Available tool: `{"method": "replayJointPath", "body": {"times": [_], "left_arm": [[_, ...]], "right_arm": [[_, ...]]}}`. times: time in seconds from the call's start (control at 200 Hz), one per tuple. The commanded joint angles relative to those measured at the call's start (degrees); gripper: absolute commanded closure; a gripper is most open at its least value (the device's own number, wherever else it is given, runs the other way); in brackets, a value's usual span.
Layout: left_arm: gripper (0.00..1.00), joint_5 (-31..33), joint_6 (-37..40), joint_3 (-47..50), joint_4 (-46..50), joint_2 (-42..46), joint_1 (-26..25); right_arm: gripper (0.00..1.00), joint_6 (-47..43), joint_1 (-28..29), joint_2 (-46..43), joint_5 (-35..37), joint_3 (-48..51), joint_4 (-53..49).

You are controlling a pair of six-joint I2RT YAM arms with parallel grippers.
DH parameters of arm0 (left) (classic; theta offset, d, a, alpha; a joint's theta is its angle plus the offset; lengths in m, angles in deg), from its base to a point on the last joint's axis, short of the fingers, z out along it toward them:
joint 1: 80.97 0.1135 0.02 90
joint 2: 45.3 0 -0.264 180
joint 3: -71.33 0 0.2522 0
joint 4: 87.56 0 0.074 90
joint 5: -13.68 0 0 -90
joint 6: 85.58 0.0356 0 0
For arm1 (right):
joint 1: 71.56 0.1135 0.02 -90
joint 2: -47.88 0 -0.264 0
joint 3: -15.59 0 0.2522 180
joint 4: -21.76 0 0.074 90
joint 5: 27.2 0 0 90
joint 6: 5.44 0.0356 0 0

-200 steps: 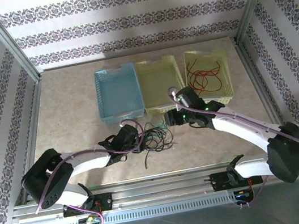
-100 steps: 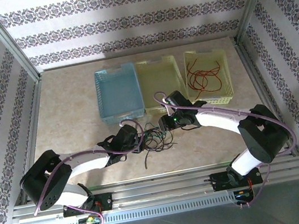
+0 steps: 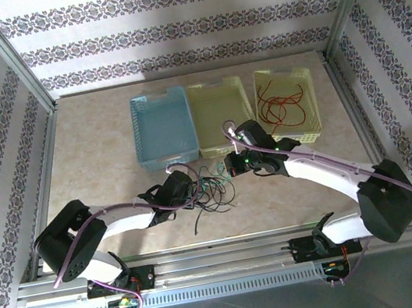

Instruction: Untangle the cables

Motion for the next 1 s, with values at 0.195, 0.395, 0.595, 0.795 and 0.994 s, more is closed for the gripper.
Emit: {"method": "replayJointPath", "body": {"times": [0.195,0.395,0.595,0.795,0.994], "left_arm": [[1.0,2.1,-1.4,-1.7,1.9,-4.9,0.7],[1.0,3.3,-1.6,-2.0,4.2,-5.2,0.7],[1.0,3.0,-1.7,-1.8,4.9,-5.0,0.7],[1.0,2.8,-0.2,-0.8,5.2,-2.9,0.7],[1.0,3.7,-3.0,3.6,4.7,2.3,2.2]], "right_arm": [[1.0,1.4,-1.1,-12.8,18.8,-1.3,-6.8],[1.0,5.3,-6.7,-20.3,31.6,0.1,-10.3],[1.0,6.8,-11.4,-23.4,33.7,1.0,-13.2],[1.0,6.2,-12.0,-23.2,43.8,0.9,-19.2],[1.0,8.3,-15.2,-24.3,49.3,3.5,-22.6]]}}
